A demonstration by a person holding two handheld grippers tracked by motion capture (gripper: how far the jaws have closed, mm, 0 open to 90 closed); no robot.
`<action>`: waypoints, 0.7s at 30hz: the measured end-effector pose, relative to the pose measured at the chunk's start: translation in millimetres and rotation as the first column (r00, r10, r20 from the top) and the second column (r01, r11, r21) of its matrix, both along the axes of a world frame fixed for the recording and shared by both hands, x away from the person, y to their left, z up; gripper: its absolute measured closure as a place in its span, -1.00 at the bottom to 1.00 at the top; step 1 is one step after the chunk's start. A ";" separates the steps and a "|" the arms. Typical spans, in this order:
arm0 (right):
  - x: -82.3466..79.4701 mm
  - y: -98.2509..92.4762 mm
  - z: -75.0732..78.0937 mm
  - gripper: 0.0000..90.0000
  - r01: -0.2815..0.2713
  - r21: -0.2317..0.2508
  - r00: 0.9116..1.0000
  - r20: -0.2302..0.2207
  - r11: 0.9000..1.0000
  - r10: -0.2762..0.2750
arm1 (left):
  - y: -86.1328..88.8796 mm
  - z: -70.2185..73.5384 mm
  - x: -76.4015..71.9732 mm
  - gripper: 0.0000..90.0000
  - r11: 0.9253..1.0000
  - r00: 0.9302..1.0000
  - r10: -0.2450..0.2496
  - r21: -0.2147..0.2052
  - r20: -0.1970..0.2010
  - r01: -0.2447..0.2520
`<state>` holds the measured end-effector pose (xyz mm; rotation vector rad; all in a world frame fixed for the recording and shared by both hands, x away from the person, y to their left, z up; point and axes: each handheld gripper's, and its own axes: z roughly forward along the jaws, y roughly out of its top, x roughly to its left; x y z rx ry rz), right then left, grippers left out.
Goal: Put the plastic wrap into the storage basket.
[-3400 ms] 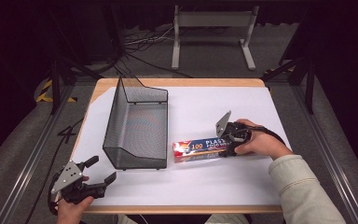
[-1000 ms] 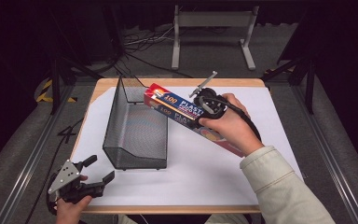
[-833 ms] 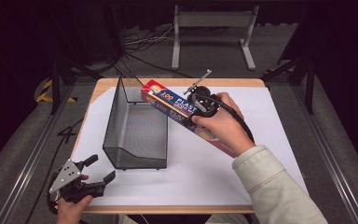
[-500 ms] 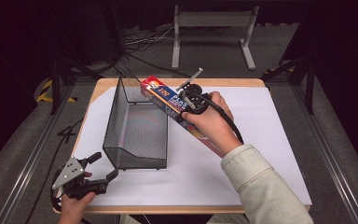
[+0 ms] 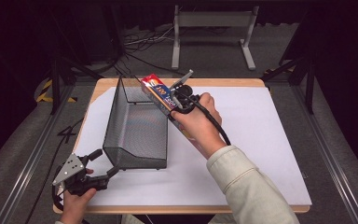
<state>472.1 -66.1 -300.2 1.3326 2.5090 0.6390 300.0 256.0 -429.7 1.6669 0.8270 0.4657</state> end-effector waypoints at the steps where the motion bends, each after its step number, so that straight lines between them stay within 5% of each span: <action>1: 0.0 1.9 -0.6 -0.11 0.013 0.002 1.000 -0.008 1.000 -0.013 | 0.3 0.5 0.1 -0.70 1.000 1.000 0.000 0.005 0.000 0.000; 21: 5.9 42.7 -24.5 -0.11 0.154 0.057 0.980 -0.139 0.986 -0.145 | -2.6 1.9 -5.1 -0.70 0.999 1.000 0.008 0.043 0.020 -0.009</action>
